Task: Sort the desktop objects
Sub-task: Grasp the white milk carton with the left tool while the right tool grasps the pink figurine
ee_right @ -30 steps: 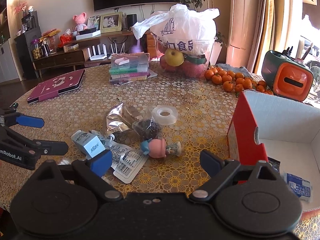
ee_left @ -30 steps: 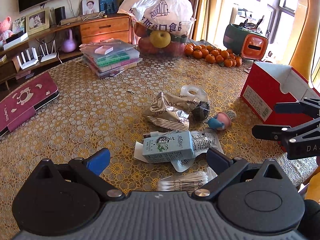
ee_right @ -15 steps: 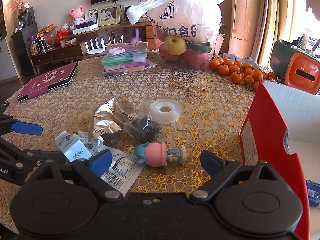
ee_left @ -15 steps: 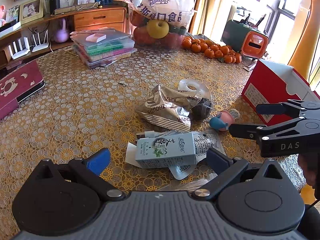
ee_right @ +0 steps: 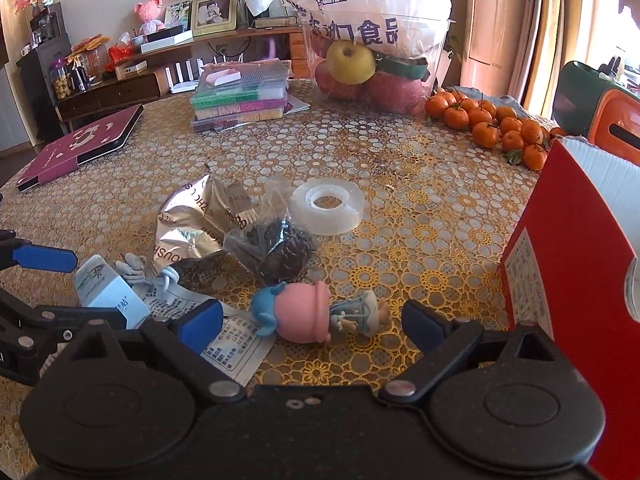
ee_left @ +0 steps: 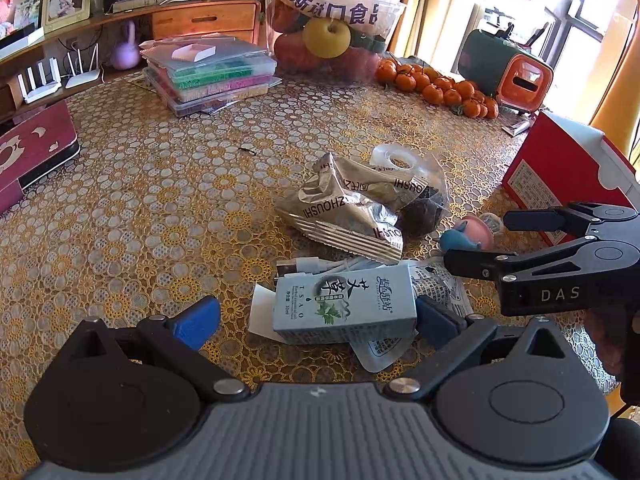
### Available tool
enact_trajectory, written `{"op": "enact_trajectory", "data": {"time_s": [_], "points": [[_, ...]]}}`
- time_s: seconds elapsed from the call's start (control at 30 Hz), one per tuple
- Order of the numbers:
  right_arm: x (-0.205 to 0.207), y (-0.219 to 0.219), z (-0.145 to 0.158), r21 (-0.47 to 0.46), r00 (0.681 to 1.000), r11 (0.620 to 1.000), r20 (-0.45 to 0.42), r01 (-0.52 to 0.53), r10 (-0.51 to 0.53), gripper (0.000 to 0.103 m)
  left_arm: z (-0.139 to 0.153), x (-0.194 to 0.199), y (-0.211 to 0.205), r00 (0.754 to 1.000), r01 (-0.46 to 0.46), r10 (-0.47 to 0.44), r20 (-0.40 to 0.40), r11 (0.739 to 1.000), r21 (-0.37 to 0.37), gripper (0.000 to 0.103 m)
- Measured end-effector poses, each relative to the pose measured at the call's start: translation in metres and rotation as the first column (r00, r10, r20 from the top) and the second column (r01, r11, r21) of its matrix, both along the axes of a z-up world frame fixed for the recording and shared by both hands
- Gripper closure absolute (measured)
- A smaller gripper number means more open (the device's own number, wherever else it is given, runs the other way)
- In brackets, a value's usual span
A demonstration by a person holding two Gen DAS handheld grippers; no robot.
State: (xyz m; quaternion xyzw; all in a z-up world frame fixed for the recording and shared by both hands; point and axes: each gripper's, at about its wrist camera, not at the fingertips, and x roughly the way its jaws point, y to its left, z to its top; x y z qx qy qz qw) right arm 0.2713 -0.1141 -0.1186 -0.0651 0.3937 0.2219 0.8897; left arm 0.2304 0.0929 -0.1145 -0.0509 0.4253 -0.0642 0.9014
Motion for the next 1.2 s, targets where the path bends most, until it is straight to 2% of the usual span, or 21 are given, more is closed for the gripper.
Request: {"op": "enact_trajectory", "data": {"time_s": [0.17, 0.3, 0.43, 0.7, 1.2], "points": [[0.003, 0.001, -0.003, -0.001, 1.000, 1.000, -0.009, 0.002, -0.002, 0.010, -0.002, 0.002, 0.000, 1.000, -0.017, 0.017, 0.016, 1.000, -0.005, 0.000], [0.005, 0.000, -0.005, 0.008, 1.000, 1.000, -0.026, 0.003, -0.003, 0.019, -0.002, 0.002, -0.002, 1.000, -0.011, 0.011, 0.025, 1.000, 0.004, 0.002], [0.004, -0.002, -0.005, 0.010, 1.000, 1.000, -0.027, 0.015, -0.015, 0.025, -0.002, 0.001, -0.006, 1.000, 0.007, -0.007, 0.024, 1.000, 0.001, 0.014], [0.002, -0.002, -0.004, 0.006, 0.999, 1.000, -0.026, 0.022, -0.022, 0.026, 0.000, -0.002, -0.012, 0.999, 0.022, -0.022, 0.034, 1.000, 0.008, 0.027], [-0.012, -0.005, 0.006, 0.008, 1.000, 1.000, -0.008, 0.014, -0.014, 0.026, 0.007, -0.007, -0.013, 0.999, 0.019, -0.019, 0.029, 1.000, 0.016, 0.029]]}}
